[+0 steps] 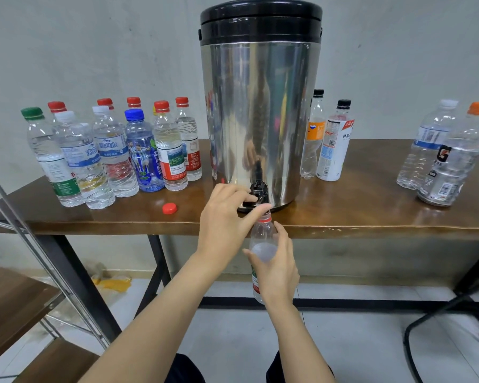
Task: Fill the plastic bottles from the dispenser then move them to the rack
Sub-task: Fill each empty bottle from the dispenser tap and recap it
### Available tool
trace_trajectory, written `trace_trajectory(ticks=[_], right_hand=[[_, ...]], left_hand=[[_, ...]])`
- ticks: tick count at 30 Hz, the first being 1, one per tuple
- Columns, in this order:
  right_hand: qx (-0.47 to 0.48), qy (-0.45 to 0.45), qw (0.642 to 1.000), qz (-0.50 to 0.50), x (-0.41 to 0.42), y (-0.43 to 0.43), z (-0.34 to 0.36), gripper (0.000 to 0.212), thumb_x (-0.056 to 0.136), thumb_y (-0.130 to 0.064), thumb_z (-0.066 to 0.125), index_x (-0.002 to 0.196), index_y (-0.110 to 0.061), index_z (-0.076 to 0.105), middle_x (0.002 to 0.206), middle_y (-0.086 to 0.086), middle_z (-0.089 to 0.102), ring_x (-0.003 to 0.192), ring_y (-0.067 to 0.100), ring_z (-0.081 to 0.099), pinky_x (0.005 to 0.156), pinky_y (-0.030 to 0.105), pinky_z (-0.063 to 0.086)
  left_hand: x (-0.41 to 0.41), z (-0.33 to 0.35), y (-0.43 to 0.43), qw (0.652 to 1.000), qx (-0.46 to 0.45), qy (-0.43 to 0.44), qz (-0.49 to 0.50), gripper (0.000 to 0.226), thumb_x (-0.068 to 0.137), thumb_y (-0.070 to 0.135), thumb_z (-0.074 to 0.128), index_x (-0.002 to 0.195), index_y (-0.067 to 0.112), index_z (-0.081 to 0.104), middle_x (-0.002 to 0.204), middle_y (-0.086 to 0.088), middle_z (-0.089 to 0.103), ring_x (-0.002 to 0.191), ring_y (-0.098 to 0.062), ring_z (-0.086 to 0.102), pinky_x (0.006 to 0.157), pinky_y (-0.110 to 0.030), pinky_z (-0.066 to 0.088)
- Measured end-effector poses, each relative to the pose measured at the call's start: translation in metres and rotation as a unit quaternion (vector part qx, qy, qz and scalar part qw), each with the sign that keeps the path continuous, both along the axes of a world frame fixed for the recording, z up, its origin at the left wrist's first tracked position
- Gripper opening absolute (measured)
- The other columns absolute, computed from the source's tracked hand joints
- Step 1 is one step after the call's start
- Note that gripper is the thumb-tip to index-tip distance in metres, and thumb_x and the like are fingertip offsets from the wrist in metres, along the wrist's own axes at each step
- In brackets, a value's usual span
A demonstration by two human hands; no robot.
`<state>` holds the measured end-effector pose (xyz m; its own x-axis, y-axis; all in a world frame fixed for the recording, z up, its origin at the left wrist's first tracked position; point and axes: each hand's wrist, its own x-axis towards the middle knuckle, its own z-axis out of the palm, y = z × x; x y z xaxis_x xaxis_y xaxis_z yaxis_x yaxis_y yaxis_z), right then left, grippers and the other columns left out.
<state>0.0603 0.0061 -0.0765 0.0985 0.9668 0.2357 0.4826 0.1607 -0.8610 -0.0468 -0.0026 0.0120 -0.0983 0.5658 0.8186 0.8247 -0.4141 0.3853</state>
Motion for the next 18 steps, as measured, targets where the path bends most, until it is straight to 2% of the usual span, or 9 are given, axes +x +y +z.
trace_trajectory(ticks=[5, 10, 12, 15, 18], right_hand=[[0.002, -0.001, 1.0, -0.002, 0.0, 0.001, -0.001, 0.083, 0.077, -0.045, 0.078, 0.144, -0.043, 0.03, 0.144, -0.018, 0.043, 0.122, 0.015, 0.053, 0.078, 0.033, 0.044], [0.004, 0.013, 1.0, 0.012, 0.002, 0.001, -0.002, 0.082, 0.079, -0.043, 0.078, 0.144, -0.044, 0.029, 0.143, -0.016, 0.044, 0.123, 0.014, 0.052, 0.079, 0.03, 0.042], [0.005, 0.017, 1.0, 0.014, 0.002, 0.0, -0.003, 0.082, 0.078, -0.043, 0.078, 0.144, -0.044, 0.029, 0.142, -0.016, 0.044, 0.123, 0.014, 0.052, 0.08, 0.031, 0.044], [-0.001, 0.013, 1.0, 0.014, 0.002, 0.0, -0.002, 0.082, 0.078, -0.042, 0.078, 0.143, -0.045, 0.029, 0.141, -0.017, 0.045, 0.12, 0.015, 0.054, 0.078, 0.032, 0.045], [-0.002, 0.009, 1.0, 0.011, 0.002, 0.001, -0.001, 0.082, 0.077, -0.04, 0.079, 0.143, -0.044, 0.03, 0.142, -0.017, 0.044, 0.12, 0.014, 0.053, 0.079, 0.033, 0.048]], left_hand=[[0.002, -0.001, -0.002, 0.995, -0.03, -0.096, -0.027, 0.01, 0.087, 0.025, 0.073, 0.094, 0.017, 0.073, 0.094, 0.01, 0.069, 0.096, -0.006, 0.06, 0.086, -0.017, 0.045], [-0.013, -0.003, 0.003, 0.992, -0.07, -0.089, -0.049, 0.02, 0.093, 0.029, 0.057, 0.107, 0.028, 0.071, 0.104, 0.026, 0.063, 0.102, -0.002, 0.054, 0.089, -0.011, 0.038], [-0.01, -0.007, 0.006, 0.99, -0.07, -0.105, -0.061, 0.021, 0.096, 0.027, 0.053, 0.108, 0.027, 0.07, 0.106, 0.025, 0.062, 0.104, -0.004, 0.055, 0.091, -0.019, 0.041], [-0.002, -0.017, 0.011, 0.985, -0.051, -0.152, -0.068, 0.021, 0.099, 0.023, 0.048, 0.108, 0.021, 0.068, 0.11, 0.016, 0.061, 0.109, -0.012, 0.057, 0.095, -0.037, 0.046], [0.006, -0.025, 0.015, 0.978, -0.042, -0.194, -0.063, 0.022, 0.101, 0.02, 0.046, 0.107, 0.019, 0.067, 0.111, 0.01, 0.06, 0.113, -0.015, 0.057, 0.096, -0.046, 0.046]])
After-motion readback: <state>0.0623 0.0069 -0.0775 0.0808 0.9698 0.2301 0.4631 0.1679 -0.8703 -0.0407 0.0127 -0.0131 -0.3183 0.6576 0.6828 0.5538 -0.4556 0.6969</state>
